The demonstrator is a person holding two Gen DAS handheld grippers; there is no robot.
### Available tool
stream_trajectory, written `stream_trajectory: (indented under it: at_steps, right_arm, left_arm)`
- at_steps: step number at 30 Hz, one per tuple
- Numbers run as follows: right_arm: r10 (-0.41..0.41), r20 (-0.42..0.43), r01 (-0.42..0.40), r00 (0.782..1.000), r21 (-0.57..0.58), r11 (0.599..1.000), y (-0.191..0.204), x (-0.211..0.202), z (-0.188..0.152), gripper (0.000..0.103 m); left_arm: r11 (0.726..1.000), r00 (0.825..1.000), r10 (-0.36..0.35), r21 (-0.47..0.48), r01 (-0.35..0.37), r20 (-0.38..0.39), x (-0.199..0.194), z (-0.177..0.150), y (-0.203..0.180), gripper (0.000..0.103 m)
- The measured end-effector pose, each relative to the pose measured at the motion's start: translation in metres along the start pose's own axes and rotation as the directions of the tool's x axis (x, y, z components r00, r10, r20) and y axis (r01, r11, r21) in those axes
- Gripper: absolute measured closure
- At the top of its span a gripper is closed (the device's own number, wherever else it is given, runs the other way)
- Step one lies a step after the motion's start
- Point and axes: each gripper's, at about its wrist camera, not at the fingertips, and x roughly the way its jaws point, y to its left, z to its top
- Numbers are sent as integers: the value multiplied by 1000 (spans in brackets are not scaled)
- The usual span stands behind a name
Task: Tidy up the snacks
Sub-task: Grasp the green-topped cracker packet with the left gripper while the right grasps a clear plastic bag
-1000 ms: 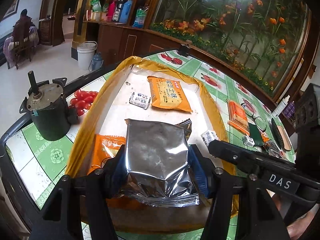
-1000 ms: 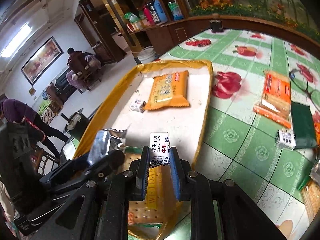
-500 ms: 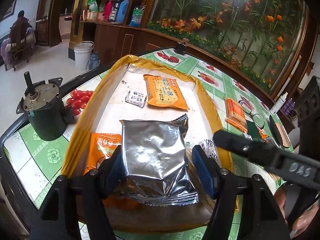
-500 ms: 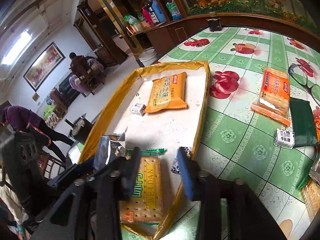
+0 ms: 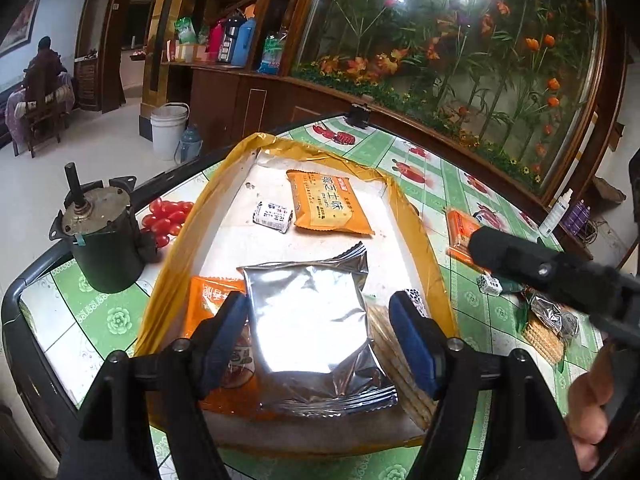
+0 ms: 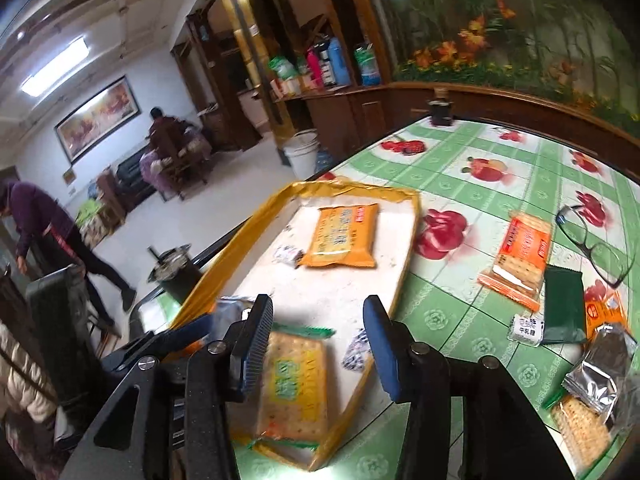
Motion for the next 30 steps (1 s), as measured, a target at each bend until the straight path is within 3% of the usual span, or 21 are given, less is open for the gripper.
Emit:
stream_trajectory:
  at_steps: [6,14,17,21,25,30]
  right_arm:
    - [-8,26,7,1000,11,1000,0,-10,5,49]
    - [87,-6,-85,996,123,989,-24,-8,7,47]
    - [81,-10,-79,997,132,988,-32,-14,5,47]
    - [35,11,-37,999,128,991,-54,-42,-3,48]
    - [-79,62,71,995,114,991,-84,-76,-21,48]
    - [-191,69,177,979,171,969,-134,-111,-49,48]
  left_arm:
    - [1000,1000,4,3,-4,10,-3,-1,1,30]
    - [1000,1000,11,14,-11,28,-6,-1,-1,30]
    - [1000,999,18,20,-18,28,-7,-1,-1,30]
    - [999,999,18,36,-20,31,-8,-1,-3,30]
    - [999,999,12,38,-13,32,-8,-1,-3,29]
    - [1000,999,7,26,-8,36,-9,0,-1,20]
